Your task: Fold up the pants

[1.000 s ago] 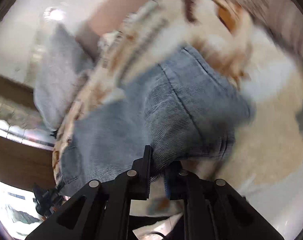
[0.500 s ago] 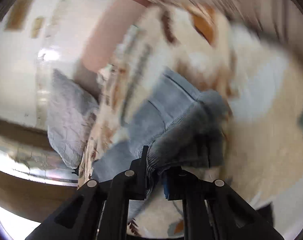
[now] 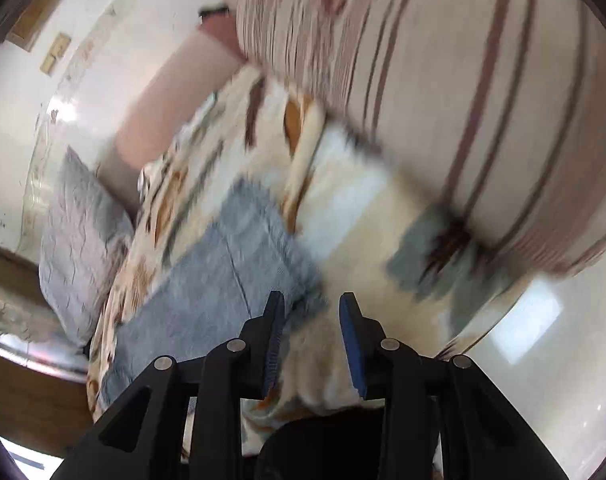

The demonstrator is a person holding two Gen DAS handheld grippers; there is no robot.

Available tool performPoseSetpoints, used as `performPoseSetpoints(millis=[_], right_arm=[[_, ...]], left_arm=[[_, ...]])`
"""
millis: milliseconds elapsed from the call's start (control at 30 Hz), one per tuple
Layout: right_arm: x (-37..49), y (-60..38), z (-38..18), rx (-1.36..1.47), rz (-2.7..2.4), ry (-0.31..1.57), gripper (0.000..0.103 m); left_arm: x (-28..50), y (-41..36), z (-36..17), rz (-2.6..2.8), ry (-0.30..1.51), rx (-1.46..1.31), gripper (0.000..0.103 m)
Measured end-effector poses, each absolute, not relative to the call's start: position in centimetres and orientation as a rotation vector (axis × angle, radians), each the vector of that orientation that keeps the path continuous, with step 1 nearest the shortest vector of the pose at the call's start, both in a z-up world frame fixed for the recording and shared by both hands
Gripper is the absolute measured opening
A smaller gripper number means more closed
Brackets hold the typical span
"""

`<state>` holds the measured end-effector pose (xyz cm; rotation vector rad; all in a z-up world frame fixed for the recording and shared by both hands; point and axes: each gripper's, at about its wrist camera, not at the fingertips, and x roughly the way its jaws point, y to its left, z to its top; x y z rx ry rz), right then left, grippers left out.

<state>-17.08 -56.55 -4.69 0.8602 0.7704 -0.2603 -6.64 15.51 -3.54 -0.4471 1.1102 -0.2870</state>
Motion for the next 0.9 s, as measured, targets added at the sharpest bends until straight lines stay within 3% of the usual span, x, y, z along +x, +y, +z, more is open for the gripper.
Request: performPoseSetpoints(millis=[67, 133, 200, 433, 600, 633, 667, 700, 800, 900], right_arm=[[-14.9, -55.7, -1.7, 0.773, -0.183, 0.757, 0.035], [-11.5, -53.2, 0.2, 0.696, -0.070, 0.780, 0.045], [-5.9, -47.6, 1.6, 0.603, 0.124, 0.825, 0.061], [9.4, -26.8, -1.7, 0.413, 0.481, 1.041, 0.063], [14.2, -18.8, -5.6, 0.225, 0.465, 1.170, 0.062], [14.5, -17.8, -6.5, 0.172, 0.461, 1.196, 0.059], [14.5, -17.3, -6.8, 0.118, 0.468, 1.191, 0.018], [14.4, -16.9, -6.4, 0.084, 0.479, 1.170, 0.003], [14.5, -17.4, -4.2, 0.094, 0.468, 1.061, 0.003], [15.5, -16.8, -7.2, 0.011, 0.399, 1.161, 0.003]], left_arm=[[-6.2, 15.9, -1.4, -0.269, 1.047, -0.390, 0.043], [-4.4, 16.1, -0.2, -0.240, 1.000, -0.368, 0.055], [-1.4, 16.2, 0.1, -0.186, 0.983, -0.342, 0.057], [6.0, 17.8, -3.9, -0.134, 1.139, -0.421, 0.058], [7.0, 17.0, -5.8, -0.178, 1.203, -0.440, 0.062], [7.2, 16.7, -5.8, -0.190, 1.208, -0.436, 0.058], [7.3, 16.4, -5.6, -0.205, 1.194, -0.427, 0.048], [7.3, 16.2, -5.2, -0.215, 1.173, -0.424, 0.045], [8.0, 15.3, -4.9, -0.163, 1.128, -0.359, 0.045], [9.1, 14.5, -6.5, -0.136, 1.179, -0.320, 0.045]])
